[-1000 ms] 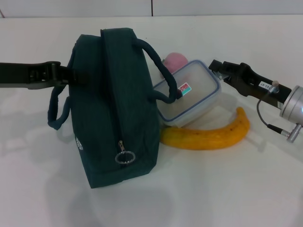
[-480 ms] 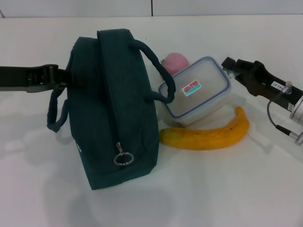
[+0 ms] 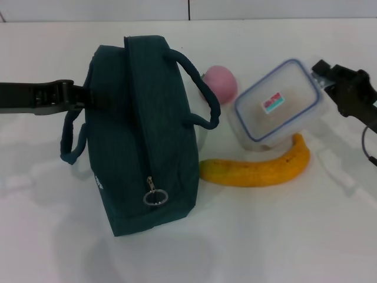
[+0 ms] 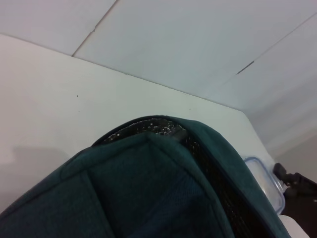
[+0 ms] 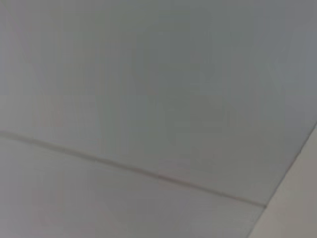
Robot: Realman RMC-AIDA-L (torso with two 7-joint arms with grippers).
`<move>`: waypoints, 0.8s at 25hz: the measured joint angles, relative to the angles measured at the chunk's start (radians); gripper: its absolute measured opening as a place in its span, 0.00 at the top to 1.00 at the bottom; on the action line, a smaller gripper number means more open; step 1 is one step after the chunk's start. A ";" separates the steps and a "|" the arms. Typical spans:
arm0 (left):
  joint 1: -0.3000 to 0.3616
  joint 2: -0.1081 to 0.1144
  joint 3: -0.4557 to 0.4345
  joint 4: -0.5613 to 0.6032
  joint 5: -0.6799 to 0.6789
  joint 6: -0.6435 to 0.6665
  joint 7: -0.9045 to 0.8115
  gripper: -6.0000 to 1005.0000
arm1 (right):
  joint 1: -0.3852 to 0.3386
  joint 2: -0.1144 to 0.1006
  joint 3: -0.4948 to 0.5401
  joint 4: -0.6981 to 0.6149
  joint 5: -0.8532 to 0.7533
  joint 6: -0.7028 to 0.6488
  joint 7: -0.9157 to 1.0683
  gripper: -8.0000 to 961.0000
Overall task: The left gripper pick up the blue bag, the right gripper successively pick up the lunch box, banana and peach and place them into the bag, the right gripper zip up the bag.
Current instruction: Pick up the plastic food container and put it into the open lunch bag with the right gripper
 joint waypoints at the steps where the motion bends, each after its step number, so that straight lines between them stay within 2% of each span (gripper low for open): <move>1: 0.000 0.000 0.000 0.000 0.000 0.000 0.000 0.95 | -0.006 0.000 0.000 0.000 0.008 -0.007 0.009 0.89; 20: -0.004 -0.007 0.000 -0.006 -0.005 -0.001 0.008 0.95 | -0.087 0.002 0.010 0.027 0.114 -0.119 0.171 0.89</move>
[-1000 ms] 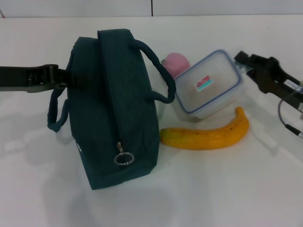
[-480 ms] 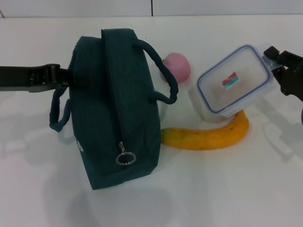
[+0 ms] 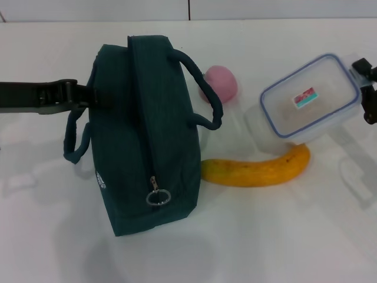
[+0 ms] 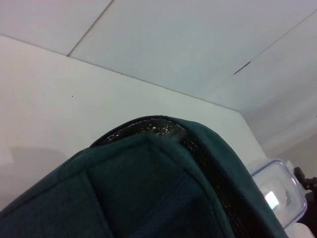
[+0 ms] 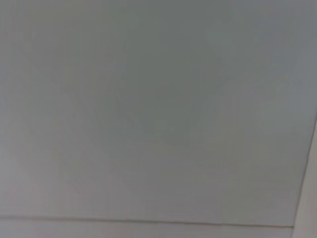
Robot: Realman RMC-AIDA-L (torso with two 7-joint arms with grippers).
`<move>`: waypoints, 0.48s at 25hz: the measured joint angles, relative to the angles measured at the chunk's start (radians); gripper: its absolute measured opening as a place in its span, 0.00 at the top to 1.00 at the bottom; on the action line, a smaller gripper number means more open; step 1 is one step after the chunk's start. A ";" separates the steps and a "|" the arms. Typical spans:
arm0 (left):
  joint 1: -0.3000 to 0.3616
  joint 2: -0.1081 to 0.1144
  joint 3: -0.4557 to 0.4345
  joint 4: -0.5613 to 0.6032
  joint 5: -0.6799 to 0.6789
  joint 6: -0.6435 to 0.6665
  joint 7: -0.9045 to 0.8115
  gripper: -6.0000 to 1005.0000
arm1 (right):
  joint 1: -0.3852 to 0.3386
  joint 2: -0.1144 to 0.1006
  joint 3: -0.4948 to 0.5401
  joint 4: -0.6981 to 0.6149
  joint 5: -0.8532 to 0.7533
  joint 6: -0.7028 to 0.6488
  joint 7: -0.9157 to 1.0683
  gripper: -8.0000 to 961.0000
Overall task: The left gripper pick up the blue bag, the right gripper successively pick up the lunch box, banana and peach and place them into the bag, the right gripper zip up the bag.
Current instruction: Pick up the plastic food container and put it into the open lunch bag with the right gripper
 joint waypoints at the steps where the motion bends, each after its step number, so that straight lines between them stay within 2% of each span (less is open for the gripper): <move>1: -0.002 0.000 0.000 -0.005 -0.005 0.000 0.005 0.95 | -0.002 0.000 0.014 0.023 0.011 -0.015 0.020 0.89; 6: -0.009 0.000 0.000 -0.044 -0.044 -0.001 0.036 0.95 | 0.007 0.000 0.068 0.086 0.020 -0.075 0.082 0.89; 12: -0.018 -0.001 0.001 -0.070 -0.053 -0.001 0.059 0.95 | 0.050 0.000 0.108 0.137 0.013 -0.129 0.116 0.89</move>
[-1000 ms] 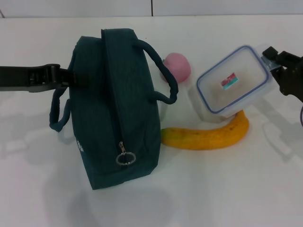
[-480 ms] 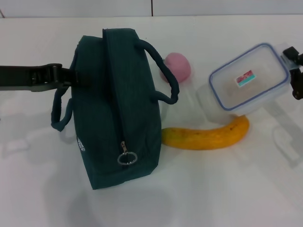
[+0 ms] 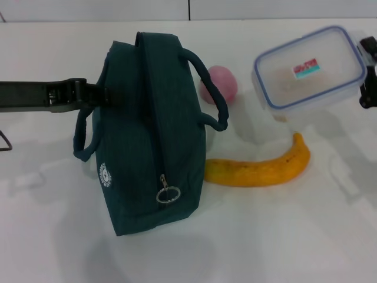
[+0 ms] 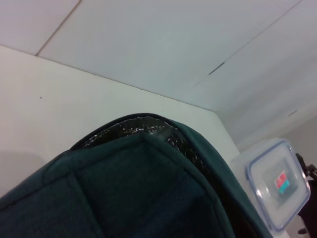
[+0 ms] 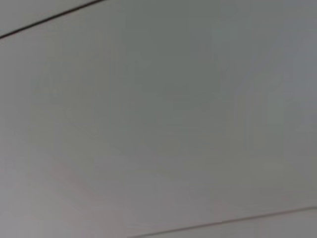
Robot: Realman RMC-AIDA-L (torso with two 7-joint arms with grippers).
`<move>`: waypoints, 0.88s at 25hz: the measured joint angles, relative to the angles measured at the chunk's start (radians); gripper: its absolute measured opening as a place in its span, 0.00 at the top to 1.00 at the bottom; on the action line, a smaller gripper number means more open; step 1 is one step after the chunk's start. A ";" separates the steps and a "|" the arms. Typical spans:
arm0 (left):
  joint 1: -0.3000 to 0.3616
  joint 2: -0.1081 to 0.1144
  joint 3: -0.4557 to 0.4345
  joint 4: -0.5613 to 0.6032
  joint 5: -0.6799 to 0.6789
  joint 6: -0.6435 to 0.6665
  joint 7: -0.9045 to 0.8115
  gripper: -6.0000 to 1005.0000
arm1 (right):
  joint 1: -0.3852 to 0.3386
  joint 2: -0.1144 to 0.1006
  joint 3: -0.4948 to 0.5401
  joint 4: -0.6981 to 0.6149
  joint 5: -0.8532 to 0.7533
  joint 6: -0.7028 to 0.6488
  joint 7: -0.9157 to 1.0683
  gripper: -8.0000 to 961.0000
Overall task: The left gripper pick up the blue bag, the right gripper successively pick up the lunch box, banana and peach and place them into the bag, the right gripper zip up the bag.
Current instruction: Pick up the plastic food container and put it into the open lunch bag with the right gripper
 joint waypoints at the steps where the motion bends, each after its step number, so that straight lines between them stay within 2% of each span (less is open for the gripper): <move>1: 0.000 0.000 0.001 0.000 -0.003 0.000 0.001 0.95 | 0.009 0.000 0.000 0.005 0.000 -0.006 0.003 0.89; 6: -0.001 -0.001 0.006 0.000 -0.024 0.002 0.008 0.95 | 0.064 0.000 0.024 0.026 -0.003 -0.042 0.010 0.89; 15: -0.004 -0.001 0.009 -0.001 -0.024 0.009 0.008 0.95 | 0.218 0.000 0.038 0.056 -0.041 -0.059 0.007 0.89; 18: -0.007 -0.001 0.010 -0.001 -0.024 0.013 0.008 0.95 | 0.267 0.000 0.107 0.062 -0.113 -0.051 0.002 0.89; 22: -0.008 -0.003 0.020 -0.002 -0.024 0.013 0.008 0.95 | 0.319 0.000 0.259 0.066 -0.287 -0.007 -0.006 0.89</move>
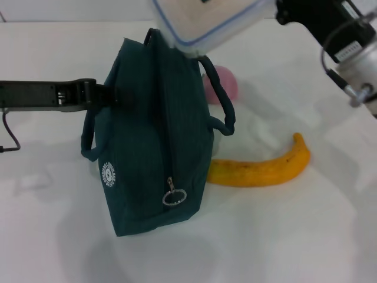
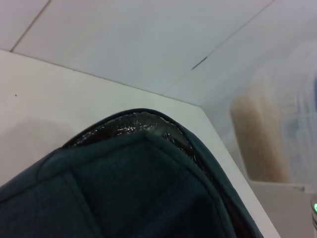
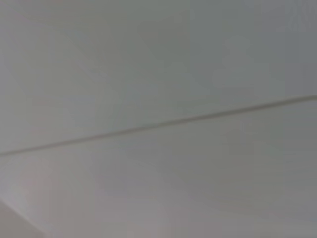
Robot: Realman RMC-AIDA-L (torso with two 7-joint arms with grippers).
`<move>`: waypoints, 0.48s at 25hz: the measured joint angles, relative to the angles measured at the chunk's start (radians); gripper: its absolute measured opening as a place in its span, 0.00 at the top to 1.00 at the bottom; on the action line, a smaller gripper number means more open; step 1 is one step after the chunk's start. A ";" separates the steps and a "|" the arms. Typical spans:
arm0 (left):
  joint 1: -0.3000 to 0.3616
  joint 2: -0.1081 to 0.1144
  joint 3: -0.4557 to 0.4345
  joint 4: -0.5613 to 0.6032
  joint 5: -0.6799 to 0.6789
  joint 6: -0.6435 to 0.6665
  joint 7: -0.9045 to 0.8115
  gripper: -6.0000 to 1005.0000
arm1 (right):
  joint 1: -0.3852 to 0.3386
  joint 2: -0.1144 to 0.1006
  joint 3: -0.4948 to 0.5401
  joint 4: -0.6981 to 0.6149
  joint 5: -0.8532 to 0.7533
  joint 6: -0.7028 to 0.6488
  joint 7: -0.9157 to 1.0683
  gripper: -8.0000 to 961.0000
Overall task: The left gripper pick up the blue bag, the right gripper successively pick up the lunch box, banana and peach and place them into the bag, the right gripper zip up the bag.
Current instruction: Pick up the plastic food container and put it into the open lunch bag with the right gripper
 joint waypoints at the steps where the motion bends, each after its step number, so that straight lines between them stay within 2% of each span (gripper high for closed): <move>1: 0.000 0.000 0.004 0.000 0.000 0.000 0.000 0.95 | 0.010 0.000 0.029 0.001 -0.038 0.012 -0.002 0.89; 6: -0.005 -0.001 0.027 0.000 0.000 0.000 0.002 0.95 | 0.058 0.000 0.141 0.025 -0.189 0.093 -0.040 0.89; 12: 0.004 -0.001 0.029 0.000 -0.036 0.002 0.029 0.95 | 0.059 0.000 0.149 0.038 -0.235 0.167 -0.086 0.89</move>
